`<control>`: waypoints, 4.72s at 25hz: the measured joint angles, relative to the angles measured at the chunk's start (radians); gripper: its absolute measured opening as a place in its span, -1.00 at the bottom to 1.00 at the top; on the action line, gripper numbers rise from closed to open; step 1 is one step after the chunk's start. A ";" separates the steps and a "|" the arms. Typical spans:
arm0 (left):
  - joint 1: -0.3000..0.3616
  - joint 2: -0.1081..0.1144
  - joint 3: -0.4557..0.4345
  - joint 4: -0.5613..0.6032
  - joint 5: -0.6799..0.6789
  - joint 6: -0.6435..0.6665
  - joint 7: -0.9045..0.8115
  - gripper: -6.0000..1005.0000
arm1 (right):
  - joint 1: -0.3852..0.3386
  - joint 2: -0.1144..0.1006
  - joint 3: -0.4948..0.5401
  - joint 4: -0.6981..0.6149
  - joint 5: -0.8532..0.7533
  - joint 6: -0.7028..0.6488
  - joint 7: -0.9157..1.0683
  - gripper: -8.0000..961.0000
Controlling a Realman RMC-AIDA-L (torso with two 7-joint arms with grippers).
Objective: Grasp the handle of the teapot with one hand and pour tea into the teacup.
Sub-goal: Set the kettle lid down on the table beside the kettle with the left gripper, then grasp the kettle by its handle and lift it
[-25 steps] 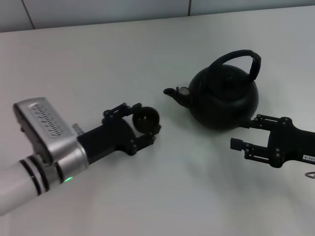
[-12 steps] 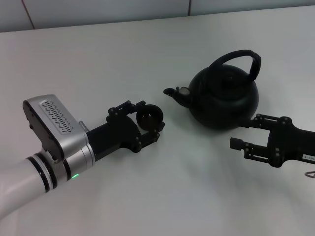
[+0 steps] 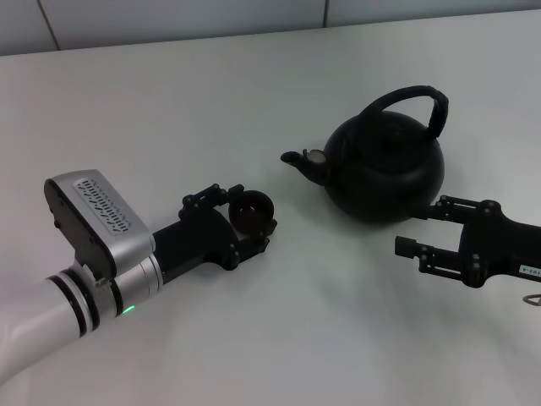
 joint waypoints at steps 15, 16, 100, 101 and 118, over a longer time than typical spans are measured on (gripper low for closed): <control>0.001 0.000 -0.032 -0.012 0.003 -0.021 0.000 0.42 | 0.002 0.002 0.000 0.003 0.000 0.000 0.000 0.32; 0.001 0.000 -0.033 -0.012 0.003 -0.020 0.000 0.42 | 0.002 0.002 0.000 0.003 0.000 0.000 0.000 0.32; 0.503 0.023 0.163 0.679 0.102 0.732 -0.396 0.68 | 0.002 0.006 0.328 0.504 0.396 0.310 -0.711 0.07; 0.503 0.023 0.162 0.679 0.102 0.732 -0.396 0.68 | 0.007 0.006 0.328 0.504 0.396 0.319 -0.711 0.06; 0.503 0.022 0.162 0.678 0.096 0.737 -0.396 0.68 | 0.046 0.008 0.329 0.503 0.396 0.370 -0.701 0.01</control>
